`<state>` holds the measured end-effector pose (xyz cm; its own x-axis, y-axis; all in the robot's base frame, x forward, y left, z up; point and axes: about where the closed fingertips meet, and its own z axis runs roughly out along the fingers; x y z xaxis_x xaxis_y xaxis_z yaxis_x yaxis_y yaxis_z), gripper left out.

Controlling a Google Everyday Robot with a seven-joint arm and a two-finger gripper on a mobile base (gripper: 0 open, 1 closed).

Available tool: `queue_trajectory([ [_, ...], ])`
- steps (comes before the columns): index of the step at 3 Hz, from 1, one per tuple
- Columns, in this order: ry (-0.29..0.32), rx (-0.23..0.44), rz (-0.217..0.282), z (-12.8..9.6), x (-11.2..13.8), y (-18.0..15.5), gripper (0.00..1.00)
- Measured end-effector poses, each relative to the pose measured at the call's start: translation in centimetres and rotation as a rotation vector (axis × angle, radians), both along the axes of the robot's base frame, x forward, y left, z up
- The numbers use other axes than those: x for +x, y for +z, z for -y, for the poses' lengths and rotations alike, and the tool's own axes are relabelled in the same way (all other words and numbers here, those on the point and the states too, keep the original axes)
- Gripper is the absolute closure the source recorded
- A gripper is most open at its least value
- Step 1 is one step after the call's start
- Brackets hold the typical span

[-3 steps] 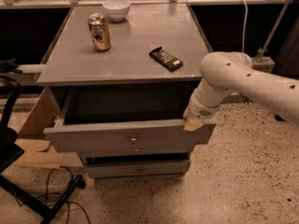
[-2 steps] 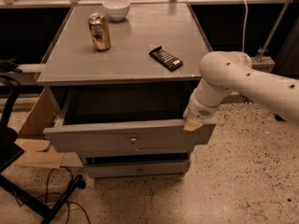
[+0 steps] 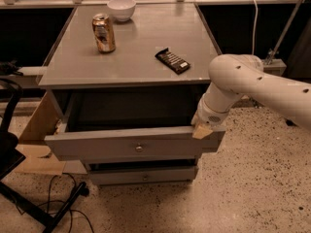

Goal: Open top drawer

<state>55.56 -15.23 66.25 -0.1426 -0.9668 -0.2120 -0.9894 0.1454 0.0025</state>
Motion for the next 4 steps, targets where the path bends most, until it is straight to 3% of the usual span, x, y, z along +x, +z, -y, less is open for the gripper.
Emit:
queue_trajectory([
  [3, 0.009, -0.002, -0.031, 0.58, -1.67, -0.13, 1.0],
  [4, 0.009, -0.002, -0.032, 0.58, -1.68, -0.06, 0.79],
])
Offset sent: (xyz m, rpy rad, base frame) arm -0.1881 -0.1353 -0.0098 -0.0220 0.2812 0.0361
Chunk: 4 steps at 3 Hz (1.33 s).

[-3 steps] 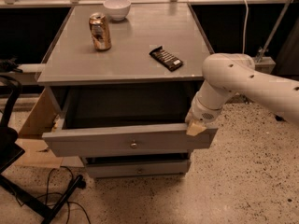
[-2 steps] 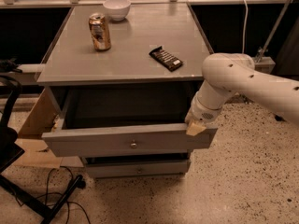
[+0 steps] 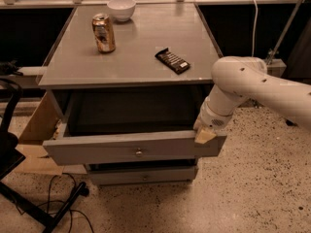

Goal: Open top drawer

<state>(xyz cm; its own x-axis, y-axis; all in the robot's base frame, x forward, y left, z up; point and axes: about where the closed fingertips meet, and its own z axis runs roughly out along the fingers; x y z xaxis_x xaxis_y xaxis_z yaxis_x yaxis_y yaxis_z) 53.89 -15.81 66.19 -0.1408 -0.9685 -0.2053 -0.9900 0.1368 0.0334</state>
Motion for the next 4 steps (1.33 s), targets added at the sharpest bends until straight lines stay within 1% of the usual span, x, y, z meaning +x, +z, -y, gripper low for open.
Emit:
queue_trajectory([
  [1, 0.0, 0.0, 0.0, 0.0, 0.0, 0.0, 0.54],
  [3, 0.0, 0.0, 0.0, 0.0, 0.0, 0.0, 0.1],
  [4, 0.0, 0.0, 0.0, 0.0, 0.0, -0.01, 0.0],
])
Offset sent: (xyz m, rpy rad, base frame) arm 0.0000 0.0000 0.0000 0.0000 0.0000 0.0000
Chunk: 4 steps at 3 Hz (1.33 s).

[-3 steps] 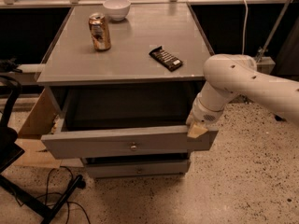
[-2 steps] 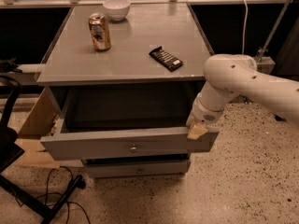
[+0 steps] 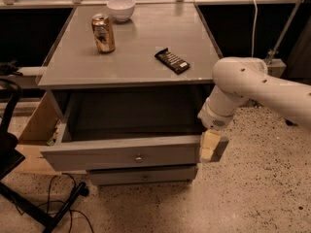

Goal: Open top drawer

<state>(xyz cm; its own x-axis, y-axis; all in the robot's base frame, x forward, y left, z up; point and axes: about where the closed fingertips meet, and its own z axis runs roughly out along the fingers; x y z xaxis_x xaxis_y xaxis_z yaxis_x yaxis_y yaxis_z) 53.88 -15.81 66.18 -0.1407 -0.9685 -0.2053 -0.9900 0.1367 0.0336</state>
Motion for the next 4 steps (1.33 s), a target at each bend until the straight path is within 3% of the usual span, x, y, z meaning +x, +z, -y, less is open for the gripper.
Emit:
queue_trajectory([
  [2, -0.004, 0.013, -0.017, -0.1, -0.7, -0.8, 0.0],
  [3, -0.016, 0.04, -0.038, -0.6, -4.5, 0.1, 0.14],
  [4, 0.016, 0.028, -0.097, -1.5, -13.4, 2.6, 0.38],
])
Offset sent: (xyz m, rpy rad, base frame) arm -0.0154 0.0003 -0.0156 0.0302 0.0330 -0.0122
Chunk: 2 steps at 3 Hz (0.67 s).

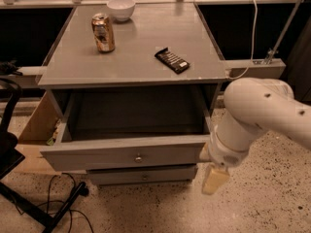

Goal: Open top drawer

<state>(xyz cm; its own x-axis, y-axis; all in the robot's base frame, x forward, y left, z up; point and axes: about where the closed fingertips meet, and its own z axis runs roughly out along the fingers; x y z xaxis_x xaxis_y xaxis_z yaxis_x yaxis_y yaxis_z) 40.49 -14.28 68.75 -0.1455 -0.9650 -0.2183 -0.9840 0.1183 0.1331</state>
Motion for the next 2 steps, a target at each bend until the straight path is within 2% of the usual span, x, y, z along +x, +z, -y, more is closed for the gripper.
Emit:
queue_trajectory([
  [1, 0.035, 0.005, -0.071, -0.8, -6.88, 1.27, 0.61],
  [2, 0.035, 0.006, -0.078, -0.89, -7.49, 1.29, 0.6],
])
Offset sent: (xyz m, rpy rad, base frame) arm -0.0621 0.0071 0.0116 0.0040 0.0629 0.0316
